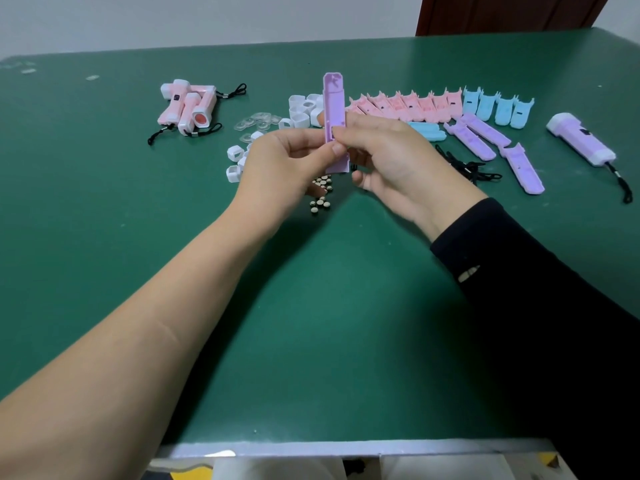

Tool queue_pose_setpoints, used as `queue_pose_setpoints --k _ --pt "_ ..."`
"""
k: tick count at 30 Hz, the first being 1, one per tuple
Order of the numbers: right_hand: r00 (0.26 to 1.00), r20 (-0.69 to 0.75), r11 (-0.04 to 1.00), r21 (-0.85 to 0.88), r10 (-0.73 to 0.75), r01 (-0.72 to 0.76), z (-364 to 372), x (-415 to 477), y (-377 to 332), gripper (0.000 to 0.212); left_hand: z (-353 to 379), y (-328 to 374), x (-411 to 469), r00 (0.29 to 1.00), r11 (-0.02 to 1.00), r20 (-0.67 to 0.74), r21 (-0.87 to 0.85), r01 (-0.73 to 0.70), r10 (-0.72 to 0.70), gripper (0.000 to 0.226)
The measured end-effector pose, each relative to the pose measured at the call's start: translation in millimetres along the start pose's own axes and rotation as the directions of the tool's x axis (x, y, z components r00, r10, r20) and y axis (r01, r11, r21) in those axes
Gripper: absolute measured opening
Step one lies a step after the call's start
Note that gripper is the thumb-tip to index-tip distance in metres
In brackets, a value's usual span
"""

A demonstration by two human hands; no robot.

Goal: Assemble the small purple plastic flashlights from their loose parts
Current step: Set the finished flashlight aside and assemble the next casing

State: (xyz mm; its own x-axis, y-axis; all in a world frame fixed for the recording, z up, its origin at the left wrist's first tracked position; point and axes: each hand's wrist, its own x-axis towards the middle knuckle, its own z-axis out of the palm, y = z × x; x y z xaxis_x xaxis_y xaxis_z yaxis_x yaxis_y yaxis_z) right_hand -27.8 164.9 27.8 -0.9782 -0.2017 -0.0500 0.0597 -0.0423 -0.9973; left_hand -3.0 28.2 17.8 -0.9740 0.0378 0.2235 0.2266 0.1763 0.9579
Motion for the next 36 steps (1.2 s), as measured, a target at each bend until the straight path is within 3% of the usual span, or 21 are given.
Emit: queue_pose_setpoints --k 25,36 --pt "0.990 -0.051 0.988 0.089 0.130 -0.125 13 -1 3 0.024 5 2 -3 0.997 0.970 -0.077 0.244 0.004 0.015 0.006" --pt "0.974 -0.033 0.962 0.166 0.225 -0.217 11 -5 -3 0.027 6 2 -3 0.997 0.982 -0.061 0.177 0.063 -0.053 0.012"
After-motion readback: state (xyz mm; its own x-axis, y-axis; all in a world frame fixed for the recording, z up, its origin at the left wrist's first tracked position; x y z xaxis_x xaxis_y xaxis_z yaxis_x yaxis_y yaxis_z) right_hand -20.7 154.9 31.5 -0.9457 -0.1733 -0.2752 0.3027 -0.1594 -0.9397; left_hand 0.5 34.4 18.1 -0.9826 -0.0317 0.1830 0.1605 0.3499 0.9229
